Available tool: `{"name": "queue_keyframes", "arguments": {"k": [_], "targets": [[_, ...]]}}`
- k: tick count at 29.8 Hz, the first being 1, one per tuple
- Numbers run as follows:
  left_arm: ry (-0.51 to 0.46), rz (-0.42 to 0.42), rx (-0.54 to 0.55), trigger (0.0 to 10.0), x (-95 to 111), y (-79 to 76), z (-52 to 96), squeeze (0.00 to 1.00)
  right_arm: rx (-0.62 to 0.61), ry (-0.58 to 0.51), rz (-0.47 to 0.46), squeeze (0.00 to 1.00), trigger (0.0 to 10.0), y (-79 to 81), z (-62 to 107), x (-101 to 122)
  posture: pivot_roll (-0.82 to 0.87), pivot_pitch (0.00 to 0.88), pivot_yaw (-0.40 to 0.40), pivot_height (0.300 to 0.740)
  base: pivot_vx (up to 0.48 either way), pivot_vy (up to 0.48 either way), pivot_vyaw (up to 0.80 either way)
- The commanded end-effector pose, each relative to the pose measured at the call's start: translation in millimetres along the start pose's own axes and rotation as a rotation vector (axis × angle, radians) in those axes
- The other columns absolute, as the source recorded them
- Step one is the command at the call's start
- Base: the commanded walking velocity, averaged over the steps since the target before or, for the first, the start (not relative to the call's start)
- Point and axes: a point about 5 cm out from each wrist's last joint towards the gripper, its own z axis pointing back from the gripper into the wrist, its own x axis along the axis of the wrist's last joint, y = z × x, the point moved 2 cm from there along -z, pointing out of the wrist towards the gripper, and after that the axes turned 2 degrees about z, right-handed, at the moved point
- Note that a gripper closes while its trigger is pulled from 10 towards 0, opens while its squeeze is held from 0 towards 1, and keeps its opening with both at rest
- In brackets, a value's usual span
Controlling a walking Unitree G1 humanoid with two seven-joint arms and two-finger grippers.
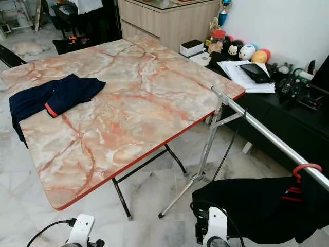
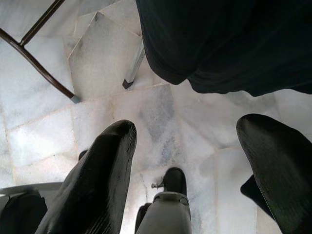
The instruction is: Hang hanger
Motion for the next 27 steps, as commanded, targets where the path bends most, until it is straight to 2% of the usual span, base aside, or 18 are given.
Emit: {"name": "queue_keyframes", "arguments": {"k": [1,6,8,11,19,27], "targets": [[0.016,-0.003,-0.006,10.0,-2.6,-10.2,-0.7,0.0,-0.002,-0.001,-0.001,0.0,10.0,-2.3,0.6,-1.6,0.01,0.0,-0.01,0.74,0.0,0.0,0.0],[0.011,0.0,-0.018,10.0,0.1,-22.7,-1.8,0.0,-0.004,-0.003,-0.002,0.0,10.0,-2.9,0.7,-1.4,0.01,0.0,-0.013,0.74,0.0,0.0,0.0],[0.008,0.004,-0.017,10.0,0.4,-21.9,-1.8,0.0,-0.002,-0.002,0.004,0.0,10.0,-2.9,0.7,-1.6,0.01,0.0,-0.013,0.74,0.0,0.0,0.0],[0.003,0.01,-0.012,10.0,0.4,-17.5,-1.4,0.0,0.001,-0.002,0.006,0.0,10.0,-2.7,0.7,-1.5,0.0,0.0,-0.012,0.74,0.0,0.0,0.0],[0.004,0.018,0.012,10.0,-7.0,15.9,3.3,0.0,0.005,-0.001,0.0,0.0,10.0,-0.4,0.9,-3.1,0.01,0.0,-0.004,0.74,0.0,0.0,0.0],[0.013,0.027,0.014,10.0,-8.8,16.3,3.4,0.0,0.009,0.002,0.004,0.0,10.0,-0.2,0.9,-3.5,0.01,0.0,-0.009,0.74,0.0,0.0,0.0]]}}
